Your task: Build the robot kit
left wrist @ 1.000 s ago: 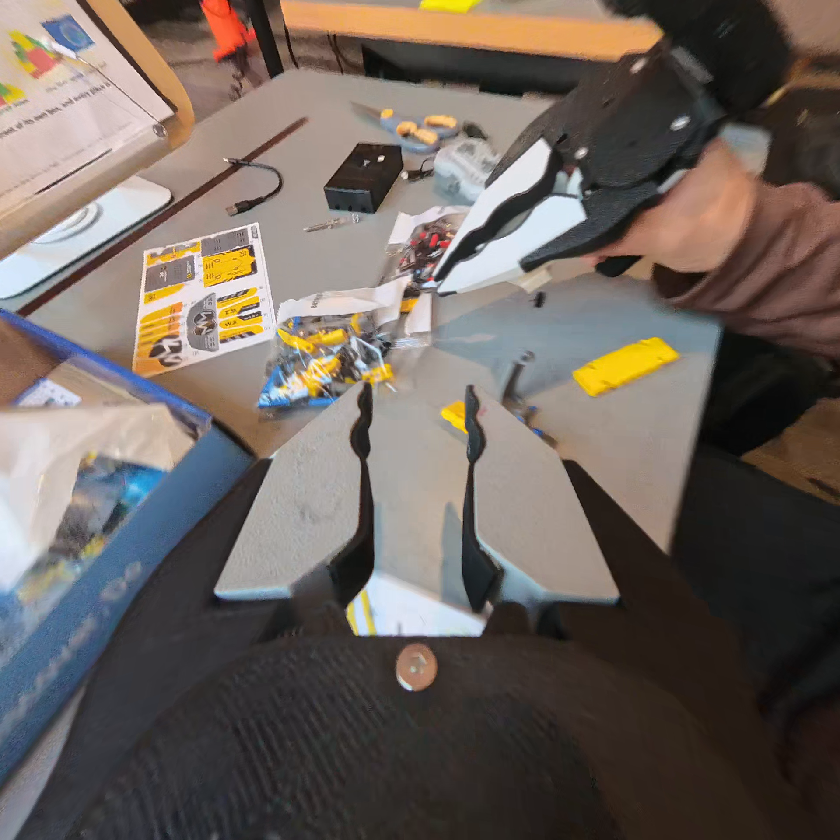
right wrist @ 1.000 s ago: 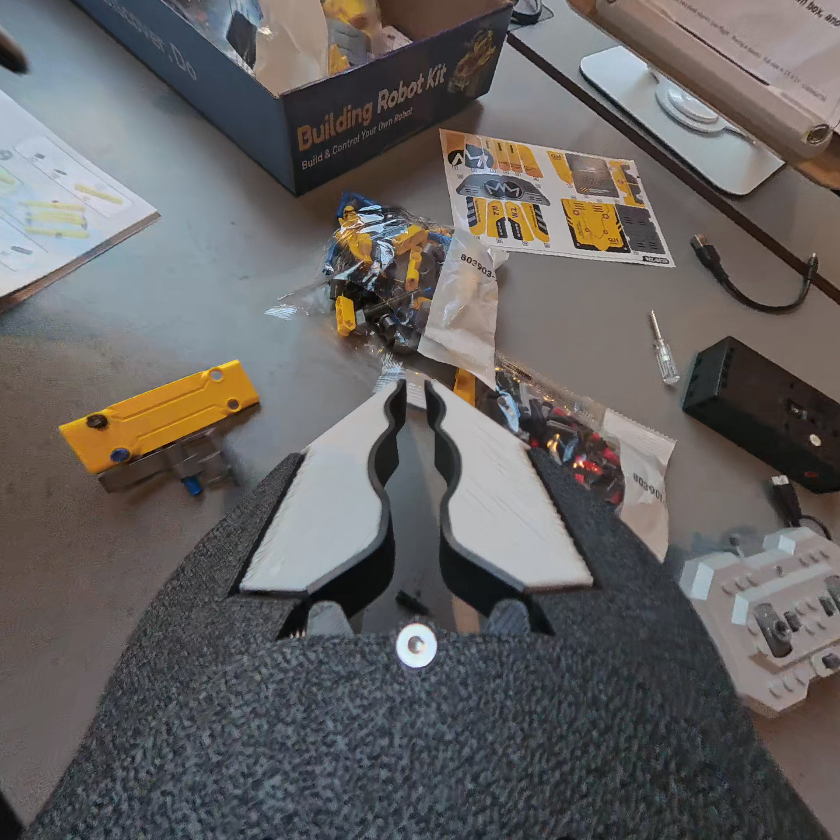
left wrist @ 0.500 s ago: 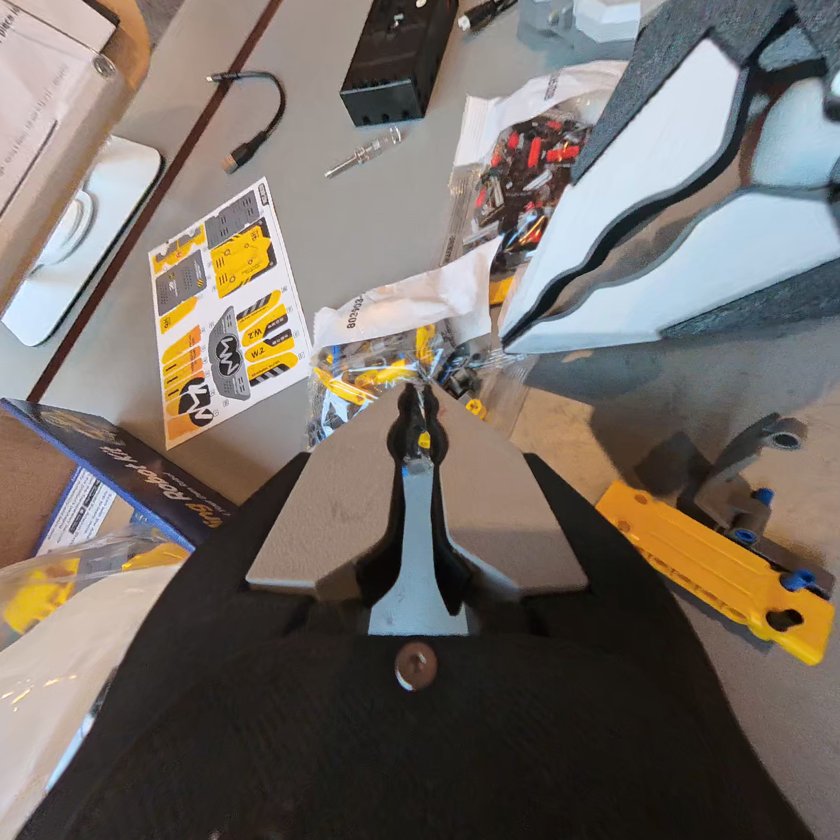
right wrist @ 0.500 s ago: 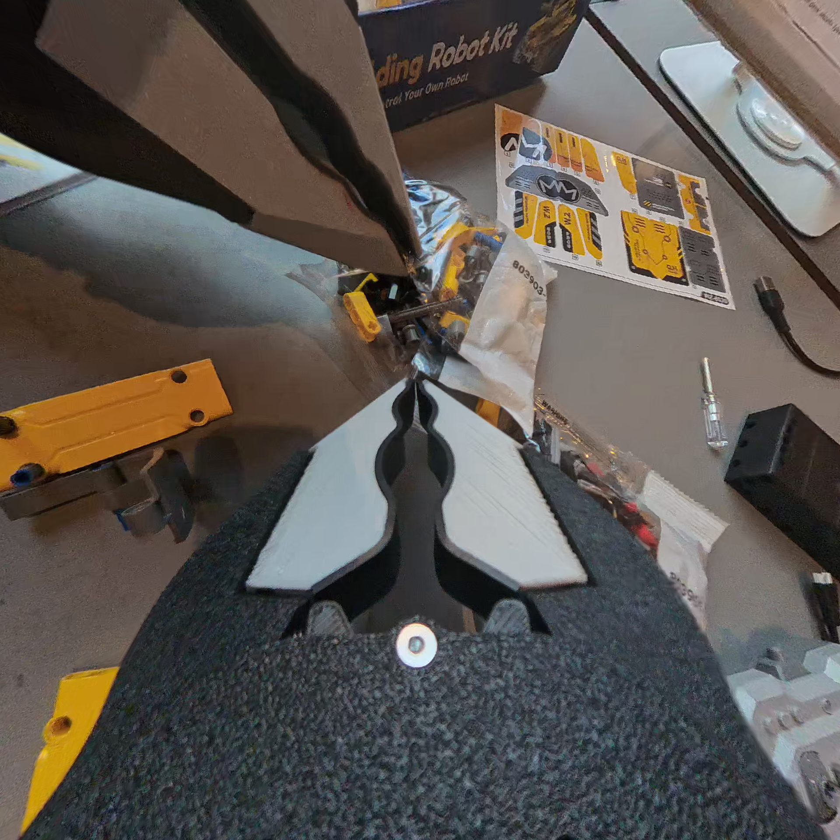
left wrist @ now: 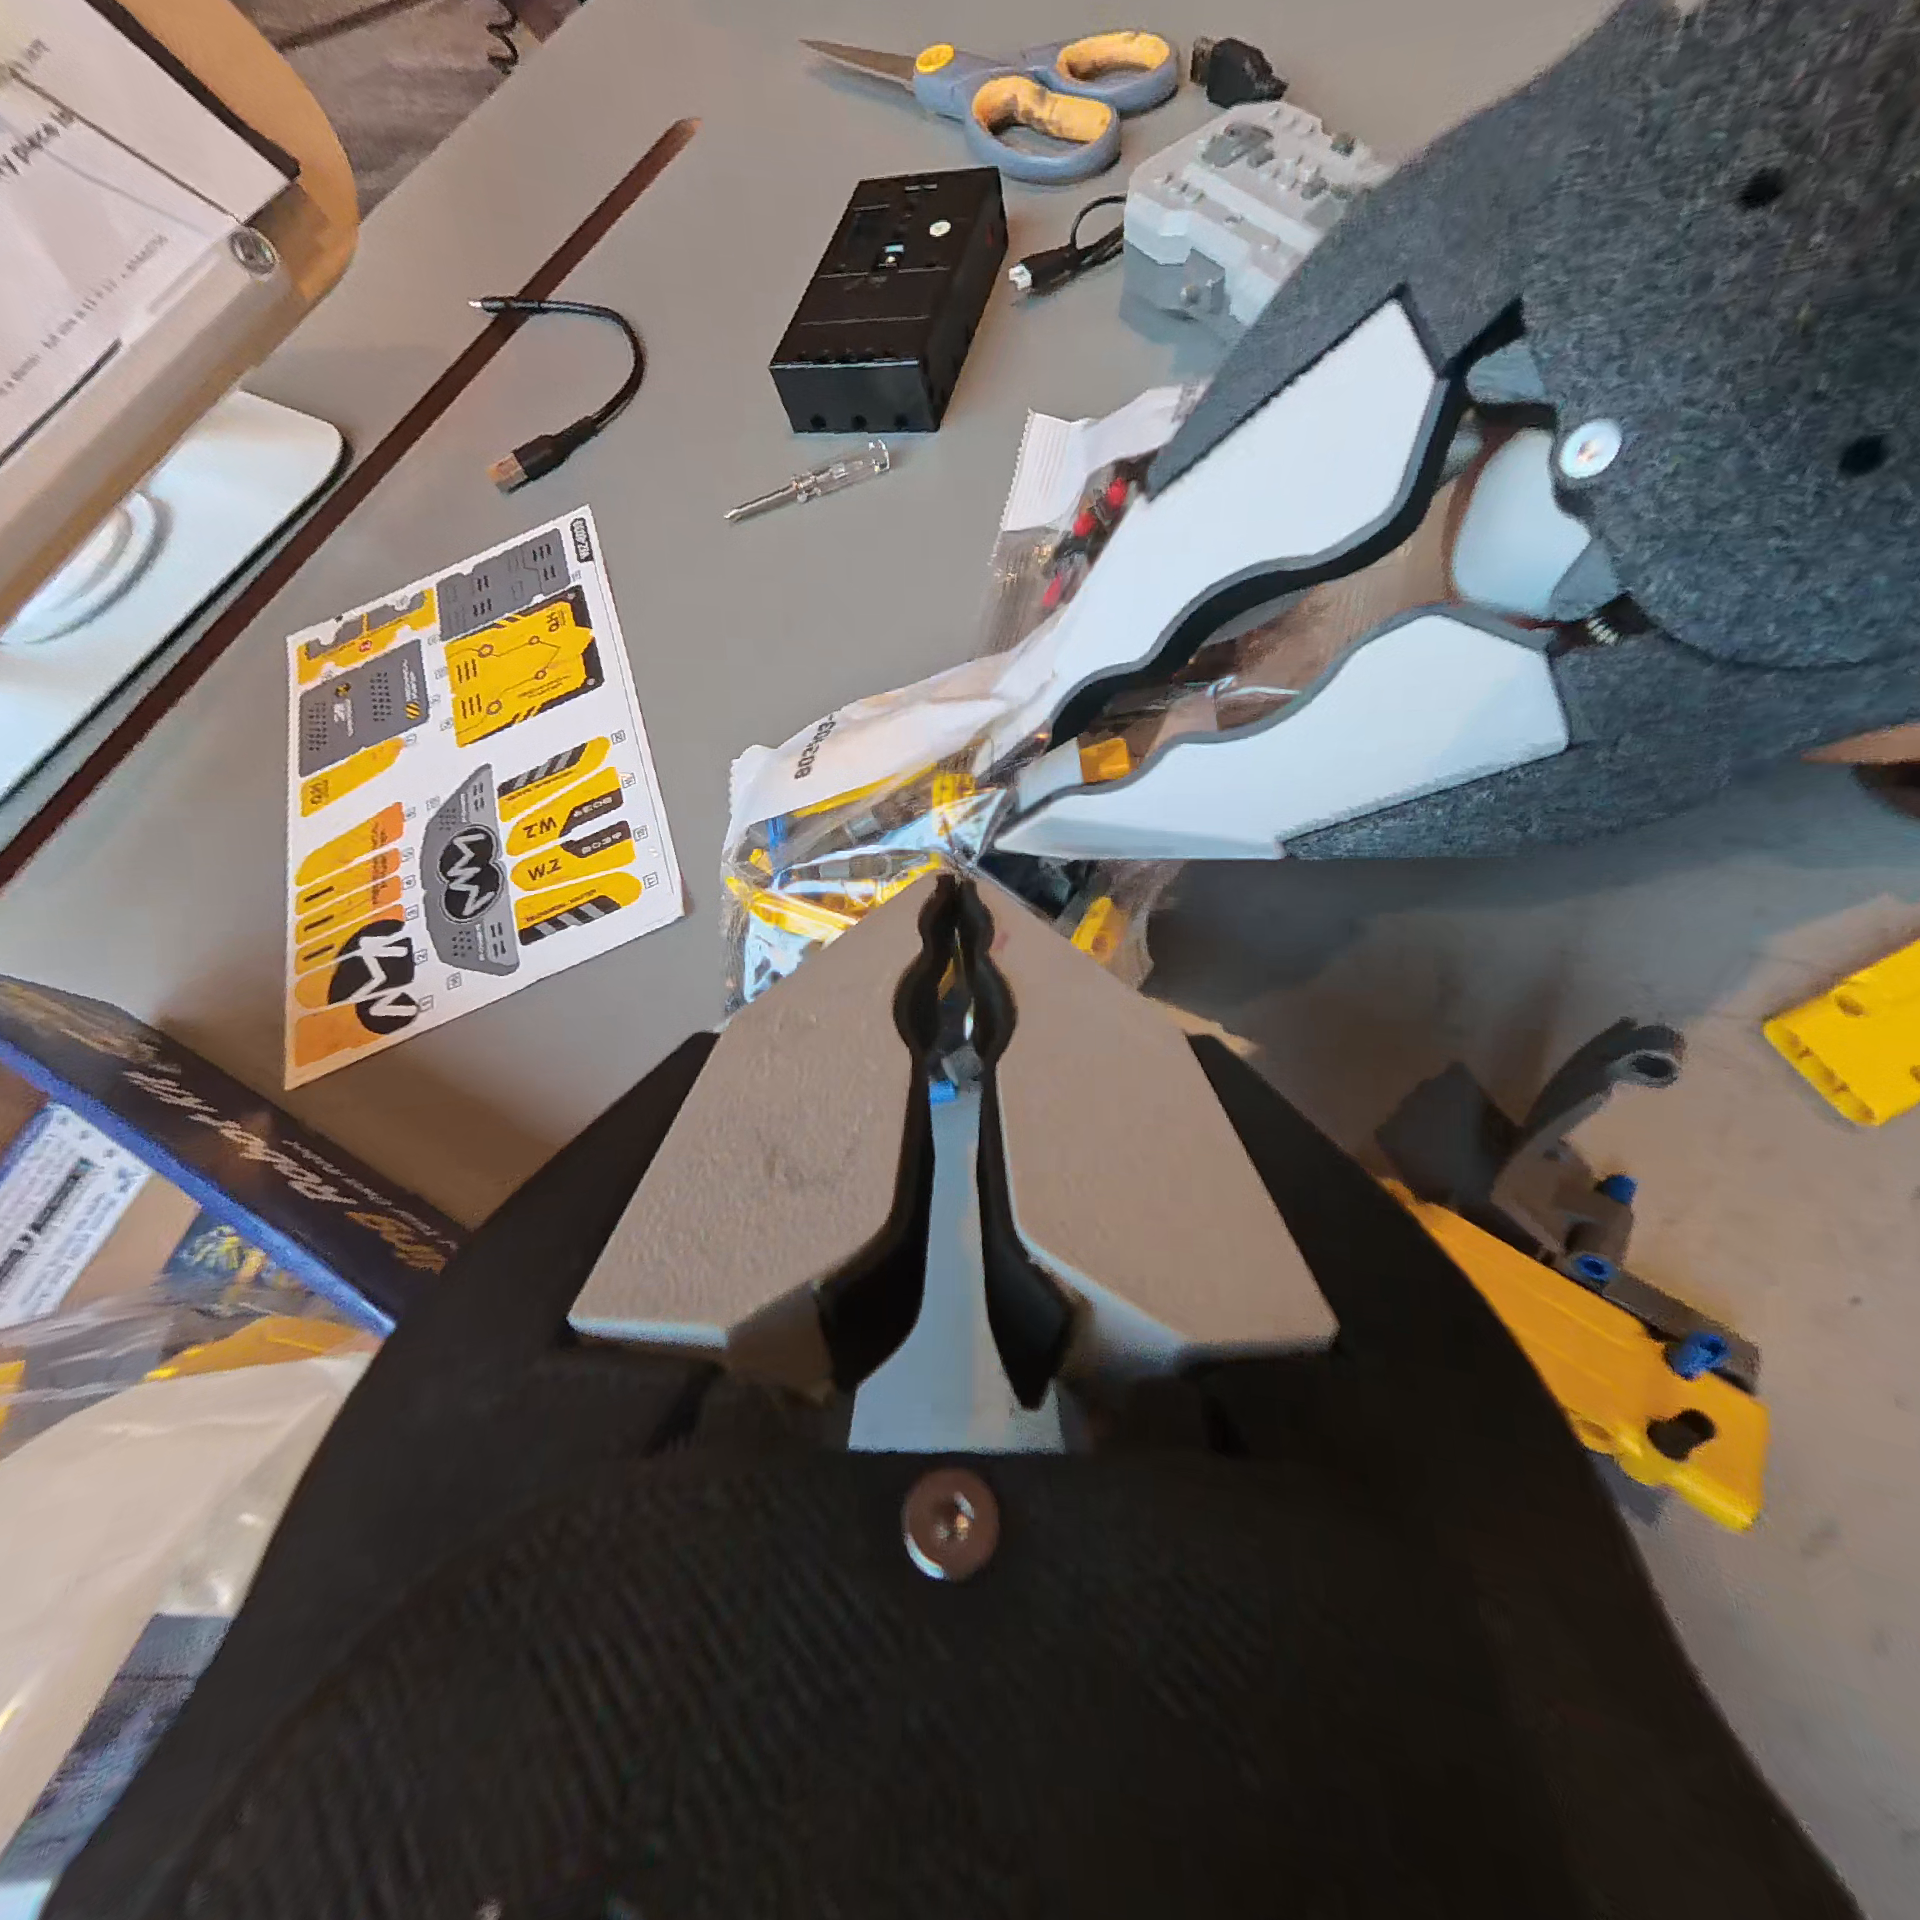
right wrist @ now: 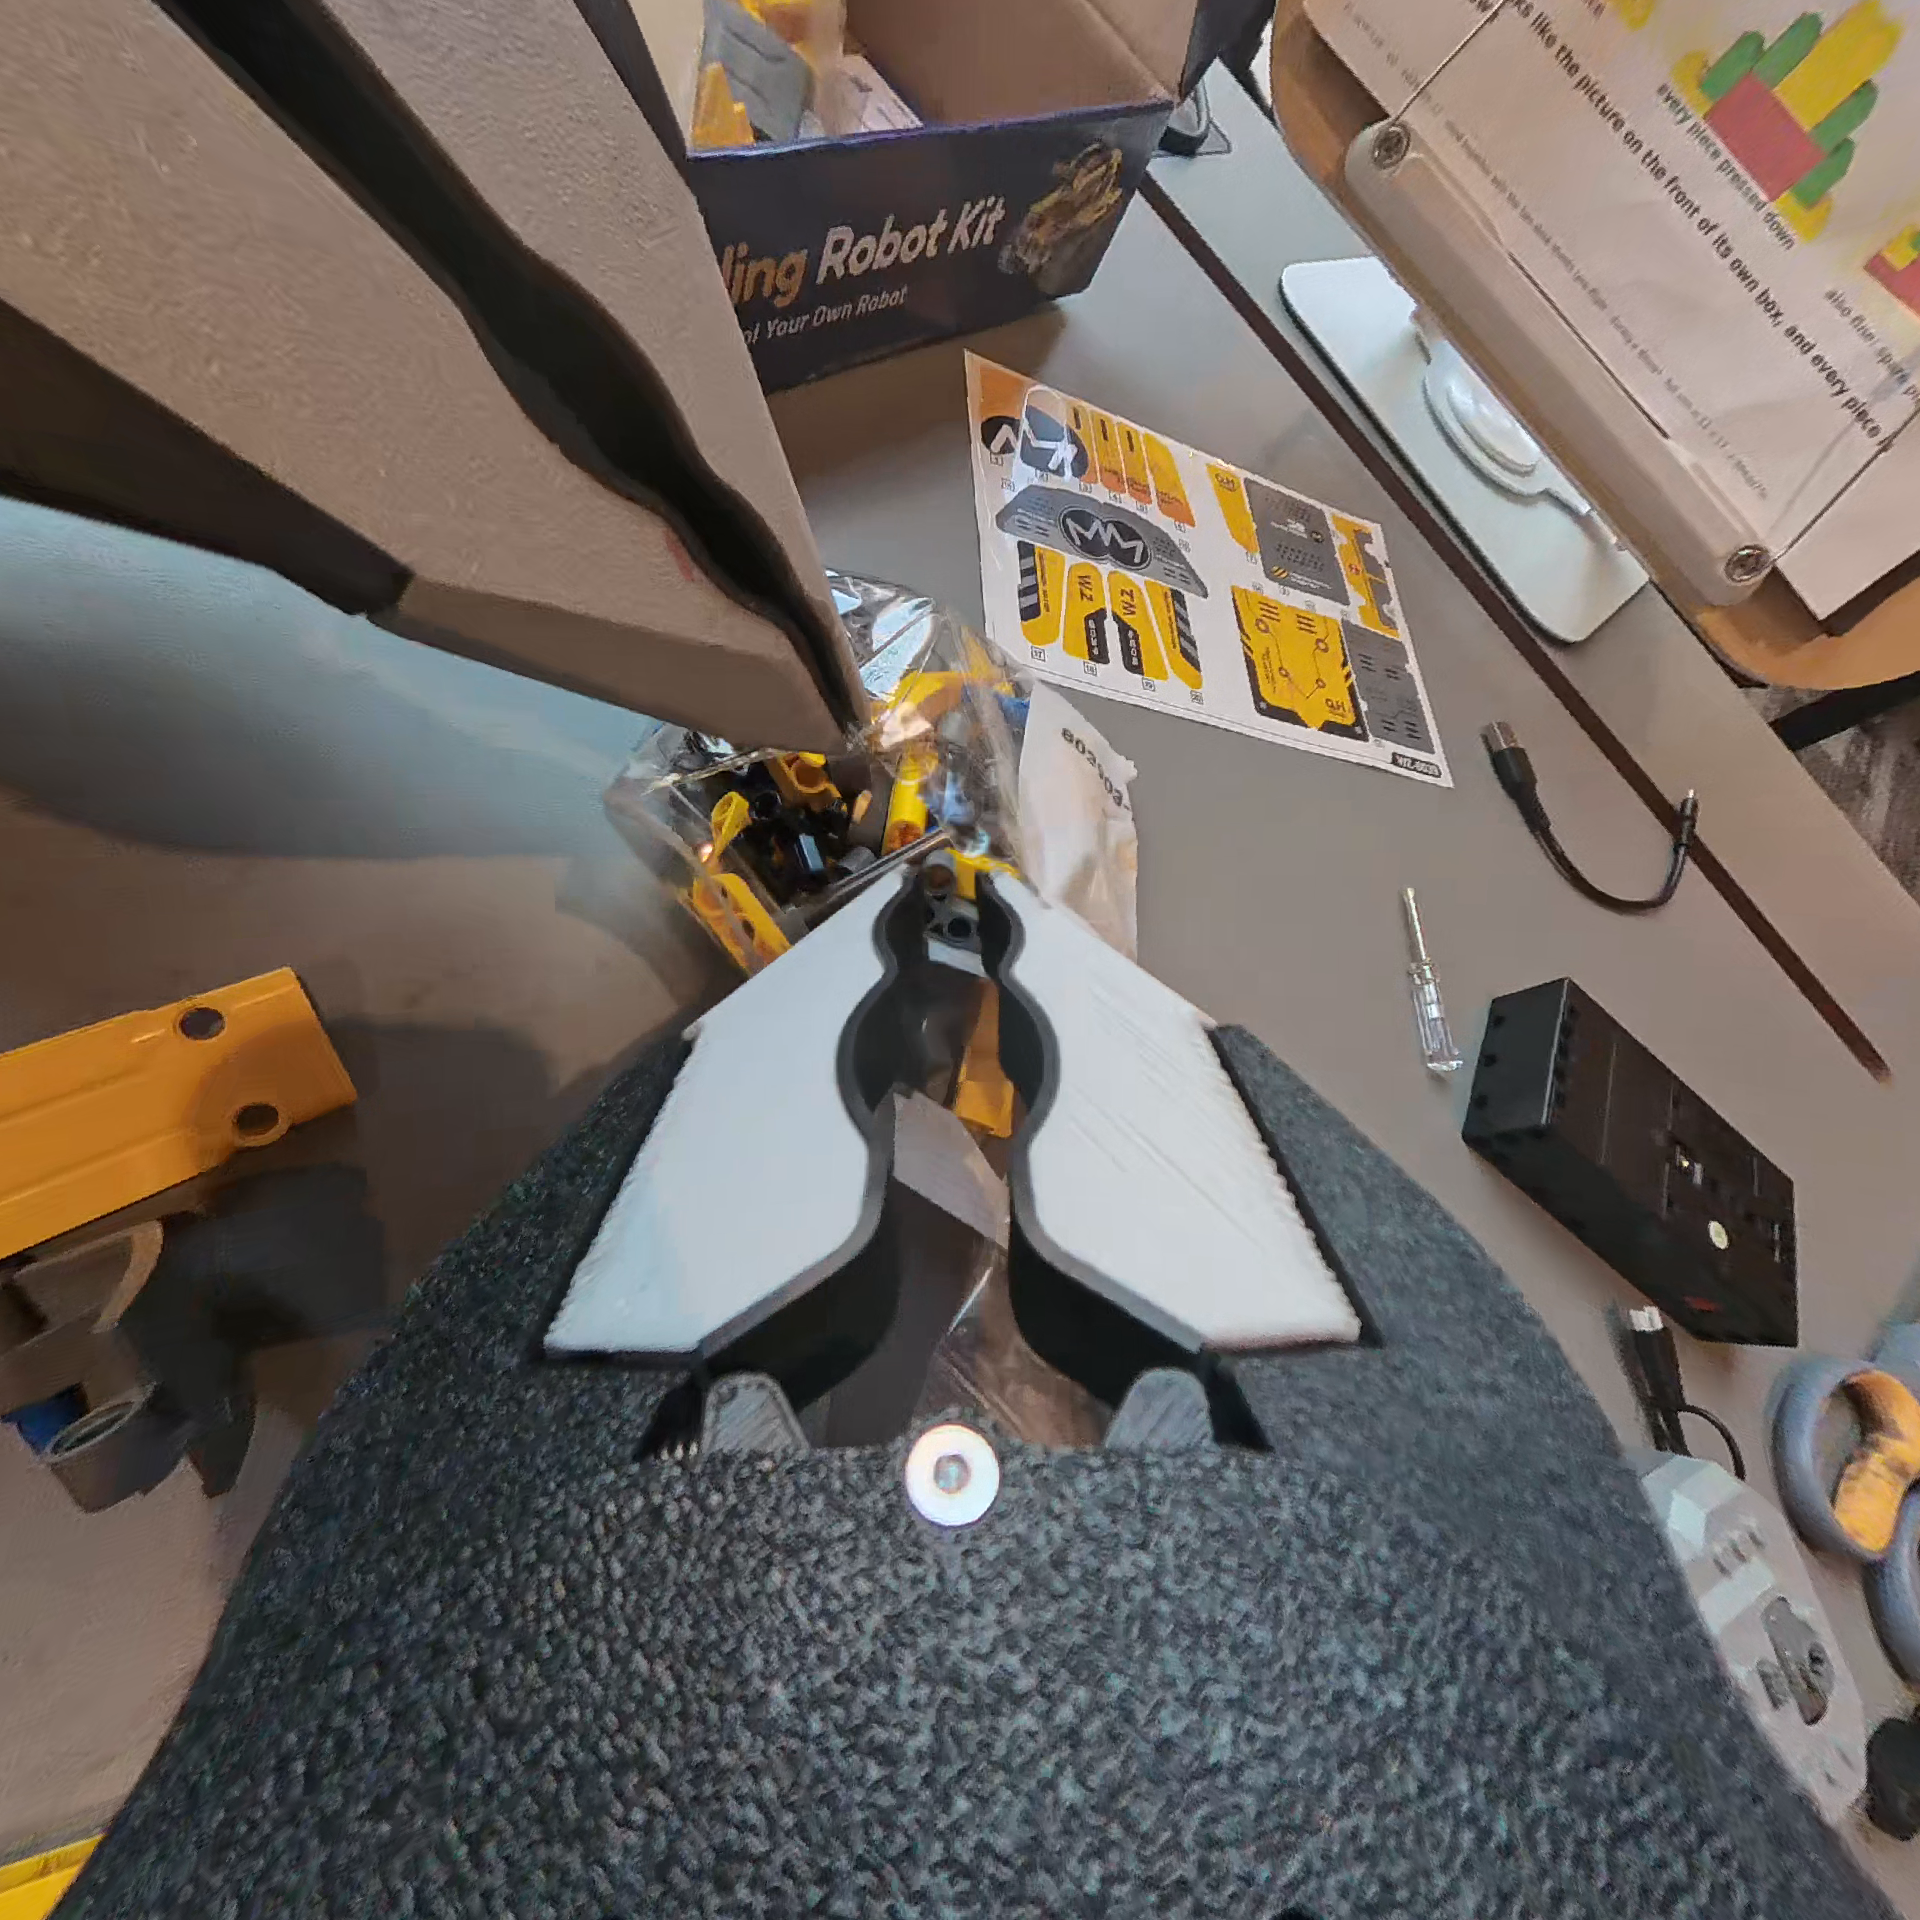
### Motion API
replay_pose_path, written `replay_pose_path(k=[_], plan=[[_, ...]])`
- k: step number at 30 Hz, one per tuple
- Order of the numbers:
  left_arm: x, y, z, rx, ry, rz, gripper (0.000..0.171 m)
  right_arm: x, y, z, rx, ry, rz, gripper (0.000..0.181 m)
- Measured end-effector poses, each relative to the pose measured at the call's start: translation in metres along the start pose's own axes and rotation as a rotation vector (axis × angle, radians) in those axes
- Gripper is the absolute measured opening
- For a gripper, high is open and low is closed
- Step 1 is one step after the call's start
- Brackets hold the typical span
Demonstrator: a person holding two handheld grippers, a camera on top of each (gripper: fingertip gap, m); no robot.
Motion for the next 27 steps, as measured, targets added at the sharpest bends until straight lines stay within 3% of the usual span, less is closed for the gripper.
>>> replay_pose_path(k=[8, 15, 17, 27], plan=[[0.002, 0.002, -0.002, 0.047, -0.071, 0.012, 0.0, 0.01, 0.008, -0.006, -0.028, -0.024, -0.09, 0.017], [0.002, 0.005, 0.004, 0.03, -0.04, -0.003, 0.0, 0.009, 0.004, 0.005, 0.094, -0.03, -0.088, 0.015], [0.003, 0.005, 0.003, 0.03, -0.046, -0.002, 0.0, 0.006, -0.001, 0.007, 0.132, -0.04, -0.054, 0.007], [0.004, 0.007, 0.001, 0.048, -0.083, 0.008, 0.0, 0.01, -0.004, -0.002, 0.054, -0.007, -0.056, 0.008]])
Point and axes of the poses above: each gripper's, where its closed fingertips meet, y out along the fingers, x out of its underside, z = x × y across the jaws, the point moved 7 cm from there along -y, back along the fingers, and after that the axes turned 3 degrees about y, right-handed, at the moved point
